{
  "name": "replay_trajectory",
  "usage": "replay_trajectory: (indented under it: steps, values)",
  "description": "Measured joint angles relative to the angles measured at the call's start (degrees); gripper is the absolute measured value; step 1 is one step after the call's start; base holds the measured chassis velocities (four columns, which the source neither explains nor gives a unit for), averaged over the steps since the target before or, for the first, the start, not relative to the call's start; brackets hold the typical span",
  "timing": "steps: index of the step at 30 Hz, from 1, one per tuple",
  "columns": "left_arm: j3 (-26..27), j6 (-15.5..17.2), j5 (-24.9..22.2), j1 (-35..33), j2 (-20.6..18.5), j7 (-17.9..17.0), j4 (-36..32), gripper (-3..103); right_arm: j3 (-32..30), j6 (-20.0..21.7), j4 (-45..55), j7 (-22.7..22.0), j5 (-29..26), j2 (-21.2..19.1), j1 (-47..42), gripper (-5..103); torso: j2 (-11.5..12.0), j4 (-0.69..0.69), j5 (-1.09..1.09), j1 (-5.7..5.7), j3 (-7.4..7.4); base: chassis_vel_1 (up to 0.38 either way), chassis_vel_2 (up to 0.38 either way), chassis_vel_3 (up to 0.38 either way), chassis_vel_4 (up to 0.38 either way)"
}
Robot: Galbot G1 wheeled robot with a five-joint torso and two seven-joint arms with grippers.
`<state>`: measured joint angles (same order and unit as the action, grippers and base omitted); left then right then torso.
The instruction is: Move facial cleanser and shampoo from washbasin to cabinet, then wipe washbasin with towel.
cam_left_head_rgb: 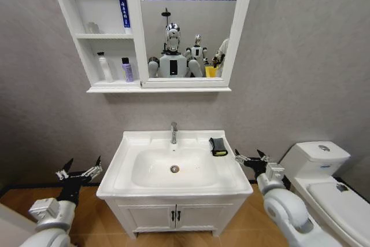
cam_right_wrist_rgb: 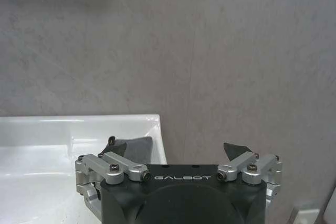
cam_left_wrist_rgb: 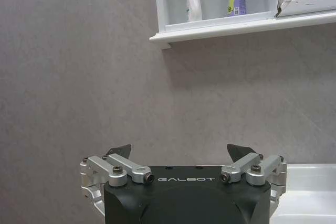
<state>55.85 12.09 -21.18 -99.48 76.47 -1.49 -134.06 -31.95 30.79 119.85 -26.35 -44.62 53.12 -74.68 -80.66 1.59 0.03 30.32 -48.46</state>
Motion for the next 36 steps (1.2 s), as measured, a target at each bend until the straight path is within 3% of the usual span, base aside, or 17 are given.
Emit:
replay_trajectory:
  steps: [4,7,17,27,36]
  values:
    - [-0.01,0.0,0.0,0.01,0.0,0.01,0.0,100,3.36,2.52,-4.46,-1.04,-5.58,-1.4,6.81,100,0.0,-0.01,-0.02,0.0,0.0,0.0,0.0,0.0,0.0]
    - [-0.01,0.0,0.0,0.01,-0.01,0.0,0.0,100,9.76,4.65,-10.69,-1.86,-9.4,-2.35,15.97,100,0.01,-0.02,-0.03,0.01,0.0,0.0,0.0,0.0,0.0]
    - [-0.01,0.01,0.0,0.01,0.0,0.0,0.0,100,25.28,7.26,-24.97,-6.54,-10.45,0.84,31.76,100,0.01,-0.02,-0.02,0.0,0.0,0.0,0.0,0.0,0.0]
    - [-0.01,0.01,0.0,0.01,0.0,0.01,0.0,100,30.72,7.18,-33.9,-6.77,-9.3,2.7,37.97,100,0.01,0.0,-0.02,0.01,0.01,0.0,0.0,0.0,0.0]
    - [-0.01,0.01,0.0,0.01,0.0,0.01,0.0,100,32.38,7.54,-35.97,-6.34,-10.36,2.21,39.56,100,0.01,0.0,-0.02,0.0,0.01,0.0,0.0,0.0,0.0]
